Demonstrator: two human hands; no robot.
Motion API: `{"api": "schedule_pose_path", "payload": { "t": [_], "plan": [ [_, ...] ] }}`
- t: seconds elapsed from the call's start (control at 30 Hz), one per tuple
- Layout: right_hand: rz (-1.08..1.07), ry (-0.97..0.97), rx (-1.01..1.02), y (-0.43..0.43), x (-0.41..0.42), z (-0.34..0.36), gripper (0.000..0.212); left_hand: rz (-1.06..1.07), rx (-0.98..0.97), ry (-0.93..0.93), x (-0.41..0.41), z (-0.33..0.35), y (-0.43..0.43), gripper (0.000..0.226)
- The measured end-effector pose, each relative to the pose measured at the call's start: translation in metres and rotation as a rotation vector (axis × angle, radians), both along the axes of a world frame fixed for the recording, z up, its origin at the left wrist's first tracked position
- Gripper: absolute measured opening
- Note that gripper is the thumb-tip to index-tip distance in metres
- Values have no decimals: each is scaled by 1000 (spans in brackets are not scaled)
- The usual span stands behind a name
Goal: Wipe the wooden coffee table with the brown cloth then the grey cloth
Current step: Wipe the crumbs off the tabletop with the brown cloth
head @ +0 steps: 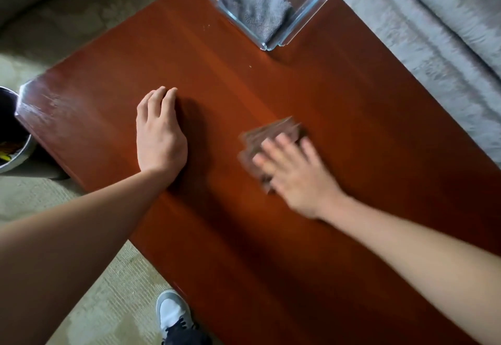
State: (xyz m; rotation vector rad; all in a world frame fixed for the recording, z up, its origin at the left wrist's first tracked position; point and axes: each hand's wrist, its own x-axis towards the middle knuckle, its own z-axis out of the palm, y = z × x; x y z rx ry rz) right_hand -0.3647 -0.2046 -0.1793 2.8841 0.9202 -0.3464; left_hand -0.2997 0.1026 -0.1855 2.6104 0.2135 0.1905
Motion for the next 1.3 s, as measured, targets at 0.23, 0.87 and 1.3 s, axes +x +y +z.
{"api": "schedule_pose_path", "payload": {
  "t": [0.23,0.87,1.3],
  "plan": [
    [-588,21,32,-63,91,23,55,-51,55,1,1,0,0,52],
    [250,92,138,13,-50,3,65,-260,51,-106,6,13,-54,40],
    [-789,-25,26,-211,165,14,68,-394,293,-12,80,5,-160,39]
  ]
}}
